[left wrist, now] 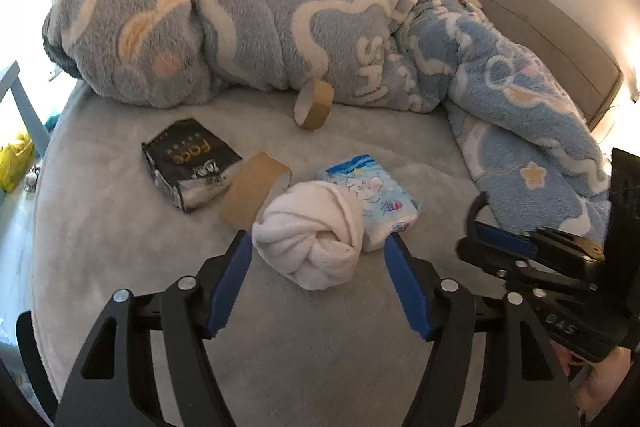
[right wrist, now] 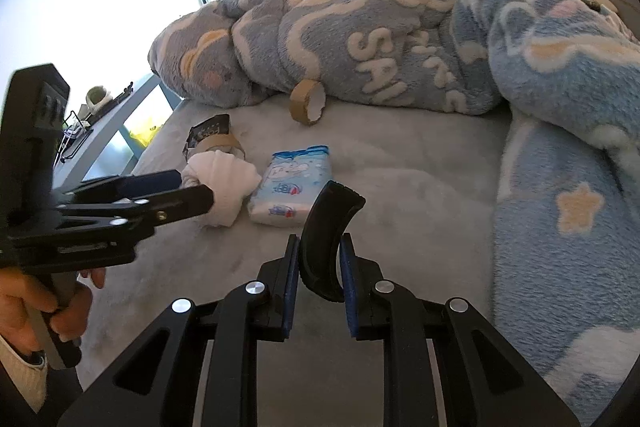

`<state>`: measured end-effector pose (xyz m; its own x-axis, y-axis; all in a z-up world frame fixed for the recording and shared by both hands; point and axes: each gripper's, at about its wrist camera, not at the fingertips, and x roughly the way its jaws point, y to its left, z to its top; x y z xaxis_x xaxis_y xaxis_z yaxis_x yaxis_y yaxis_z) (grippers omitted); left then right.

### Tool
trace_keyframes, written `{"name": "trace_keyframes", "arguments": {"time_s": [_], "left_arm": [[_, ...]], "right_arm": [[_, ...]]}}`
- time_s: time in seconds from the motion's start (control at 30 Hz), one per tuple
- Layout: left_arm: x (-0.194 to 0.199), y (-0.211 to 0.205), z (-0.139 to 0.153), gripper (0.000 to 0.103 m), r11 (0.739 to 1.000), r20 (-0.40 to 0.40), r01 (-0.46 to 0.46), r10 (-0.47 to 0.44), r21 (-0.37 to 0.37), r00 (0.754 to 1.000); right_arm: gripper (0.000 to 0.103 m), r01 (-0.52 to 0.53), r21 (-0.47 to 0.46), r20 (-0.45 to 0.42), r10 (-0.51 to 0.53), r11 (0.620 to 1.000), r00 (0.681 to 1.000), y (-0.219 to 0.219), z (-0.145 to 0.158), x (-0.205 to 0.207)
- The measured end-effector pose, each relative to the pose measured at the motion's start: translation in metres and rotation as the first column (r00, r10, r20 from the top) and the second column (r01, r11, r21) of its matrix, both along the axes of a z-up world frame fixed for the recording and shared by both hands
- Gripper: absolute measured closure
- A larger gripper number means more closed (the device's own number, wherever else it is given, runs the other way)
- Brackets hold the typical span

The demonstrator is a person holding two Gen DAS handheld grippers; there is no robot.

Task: Collect trash
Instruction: 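Lower the open left tool around the white knotted sock ball, then close the left tool on the sock ball and lift it, then carry the sock ball with the left tool over the black bin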

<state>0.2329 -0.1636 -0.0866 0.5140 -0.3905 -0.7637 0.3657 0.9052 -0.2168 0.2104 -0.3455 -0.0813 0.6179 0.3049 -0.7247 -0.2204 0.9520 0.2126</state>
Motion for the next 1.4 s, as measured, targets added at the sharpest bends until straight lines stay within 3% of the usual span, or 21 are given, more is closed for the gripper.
{"name": "trace_keyframes", "arguments": {"time_s": [0.17,0.3,0.6,1.0,1.4], "left_arm": [[0.006,-0.002,-0.01,0.033,0.999,-0.025,-0.048,0.048,-0.022,0.999],[0.01,-0.002,-0.012,0.045,0.996,-0.019,-0.087,0.087,-0.01,0.996],[0.01,0.0,-0.014,0.061,0.995,-0.017,-0.101,0.101,0.01,0.995],[0.005,0.017,0.001,0.062,0.996,-0.036,-0.037,0.034,-0.084,0.999],[-0.006,0.056,0.041,0.062,0.992,0.047,0.004,0.002,-0.125,0.999]], "right_arm": [[0.083,0.004,0.009,0.002,-0.004,1.0,1.0,-0.009,-0.001,-0.006],[0.083,0.009,0.014,0.006,-0.009,1.0,1.0,-0.015,0.001,-0.01],[0.083,0.01,0.028,0.02,-0.01,1.0,1.0,-0.016,0.01,-0.012],[0.083,0.001,0.033,0.05,-0.003,0.999,0.999,0.002,0.027,-0.003],[0.083,-0.022,0.038,0.073,0.019,0.999,0.997,0.042,0.045,0.017]]}}
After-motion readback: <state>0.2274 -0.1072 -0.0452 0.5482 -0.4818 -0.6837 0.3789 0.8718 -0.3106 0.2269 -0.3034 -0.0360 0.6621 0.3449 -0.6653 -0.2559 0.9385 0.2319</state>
